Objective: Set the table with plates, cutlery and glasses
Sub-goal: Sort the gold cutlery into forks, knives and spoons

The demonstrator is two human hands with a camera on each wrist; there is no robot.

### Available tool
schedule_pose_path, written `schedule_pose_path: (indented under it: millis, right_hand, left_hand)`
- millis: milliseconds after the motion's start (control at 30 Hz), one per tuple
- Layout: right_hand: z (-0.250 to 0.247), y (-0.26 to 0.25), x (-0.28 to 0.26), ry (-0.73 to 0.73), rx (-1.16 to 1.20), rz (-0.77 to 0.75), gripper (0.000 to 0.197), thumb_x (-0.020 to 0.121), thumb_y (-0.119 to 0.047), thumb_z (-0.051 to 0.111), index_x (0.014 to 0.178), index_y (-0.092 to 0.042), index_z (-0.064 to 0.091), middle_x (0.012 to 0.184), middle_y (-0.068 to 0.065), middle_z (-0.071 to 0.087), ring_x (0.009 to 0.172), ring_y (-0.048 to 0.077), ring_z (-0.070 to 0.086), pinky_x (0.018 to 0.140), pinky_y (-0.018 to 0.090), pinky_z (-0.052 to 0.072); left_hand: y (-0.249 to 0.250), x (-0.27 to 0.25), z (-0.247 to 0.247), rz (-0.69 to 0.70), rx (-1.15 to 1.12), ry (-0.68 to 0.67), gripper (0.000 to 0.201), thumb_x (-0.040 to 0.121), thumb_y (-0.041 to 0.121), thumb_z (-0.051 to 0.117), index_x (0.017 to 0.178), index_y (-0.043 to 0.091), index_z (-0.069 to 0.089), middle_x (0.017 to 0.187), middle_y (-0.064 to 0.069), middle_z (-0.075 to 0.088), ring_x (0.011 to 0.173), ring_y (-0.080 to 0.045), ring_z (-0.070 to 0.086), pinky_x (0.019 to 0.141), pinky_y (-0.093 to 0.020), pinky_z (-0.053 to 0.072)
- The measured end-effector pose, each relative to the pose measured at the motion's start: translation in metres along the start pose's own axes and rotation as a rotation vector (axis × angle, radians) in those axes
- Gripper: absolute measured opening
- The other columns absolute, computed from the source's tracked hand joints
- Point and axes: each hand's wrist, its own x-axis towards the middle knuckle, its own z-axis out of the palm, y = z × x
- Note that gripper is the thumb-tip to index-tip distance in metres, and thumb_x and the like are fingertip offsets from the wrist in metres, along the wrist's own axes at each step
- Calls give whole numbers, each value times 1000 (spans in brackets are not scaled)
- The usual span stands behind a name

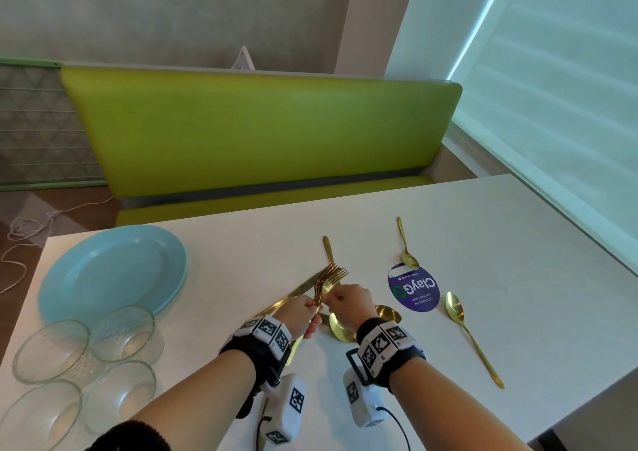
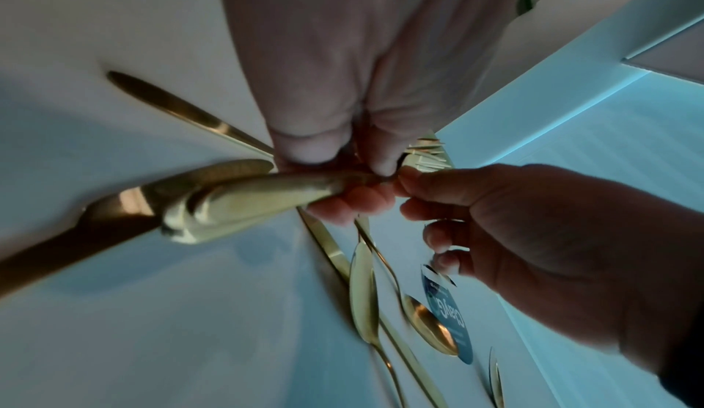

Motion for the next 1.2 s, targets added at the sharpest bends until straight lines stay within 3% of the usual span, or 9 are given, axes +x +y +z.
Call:
schedule_pose_path:
  millis: [167, 233, 367, 467, 567, 667, 767, 967, 1200]
  right_hand:
    - [5, -2, 0, 7, 94, 79, 18, 88, -28, 56, 76, -29, 70, 97, 3, 72, 91, 17, 65, 82, 30, 53]
    - [9, -2, 1, -6, 74, 75, 17, 87, -32, 57, 86, -27, 73, 97, 2, 71, 91, 17, 65, 84, 34, 54]
    - [1, 1, 0, -33, -9, 28, 26, 91, -34, 55, 100, -17, 73, 102, 3, 71, 98, 18, 64, 86, 28, 50]
    - [-14, 17, 6, 22, -20, 75, 23, 92, -28, 55, 98, -15, 73, 100, 3, 72, 91, 18, 64, 80, 27, 50]
    - [-30, 40, 14, 89, -67, 166, 20, 90, -24, 56, 95, -16, 73, 99, 3, 73, 96, 19, 65, 82, 27, 51]
    - [-38, 56, 20, 120, -120, 217, 19, 90, -23, 58, 99, -13, 72, 104, 5, 71, 100, 20, 63, 85, 29, 51]
    - [-36, 59, 23, 100, -210, 222, 22, 91, -25, 57, 106, -16, 70, 110, 4, 68, 105, 20, 61, 87, 29, 50]
    - [-13, 49, 34, 45, -363, 114, 23, 91, -26, 58, 112, -22, 67, 117, 0, 65, 107, 17, 61, 94, 31, 51]
    - [-3, 49, 42, 62, -629, 98, 27, 95, -22, 46, 119, -21, 60, 118, 1, 63, 114, 19, 54, 97, 33, 41]
  left_hand:
    - [1, 0, -3, 5, -33, -20, 20, 100, 6, 33, 96, 7, 53, 70, -4, 54, 55, -12, 45, 47, -19, 38]
    - [0, -2, -5, 7, -42, -10, 23, 100, 4, 35, 88, 7, 54, 69, -5, 54, 54, -13, 45, 45, -17, 38]
    - [-2, -4, -12, 11, -48, 29, 25, 98, 1, 39, 81, 6, 57, 66, -6, 53, 53, -13, 45, 42, -16, 36]
    - [-2, 0, -20, -7, -85, 92, 24, 97, 3, 42, 80, 6, 59, 68, -6, 56, 55, -14, 49, 45, -19, 39]
    - [0, 2, -29, -18, -94, 151, 25, 96, 6, 46, 76, 12, 59, 71, -4, 59, 59, -12, 53, 50, -19, 44]
    - [1, 2, -35, -21, -78, 204, 19, 96, 8, 47, 83, 11, 60, 72, -3, 60, 61, -11, 54, 57, -20, 47]
    - [2, 2, -37, -12, -79, 227, 19, 98, 7, 42, 90, 7, 59, 70, -3, 57, 58, -11, 50, 53, -19, 43]
    - [6, 2, -39, -30, -78, 229, 25, 99, 8, 40, 81, 10, 57, 69, -3, 54, 56, -11, 47, 51, -19, 40]
    - [10, 6, -44, -60, -105, 236, 19, 99, 9, 38, 91, 6, 56, 70, -4, 54, 57, -12, 47, 51, -21, 40]
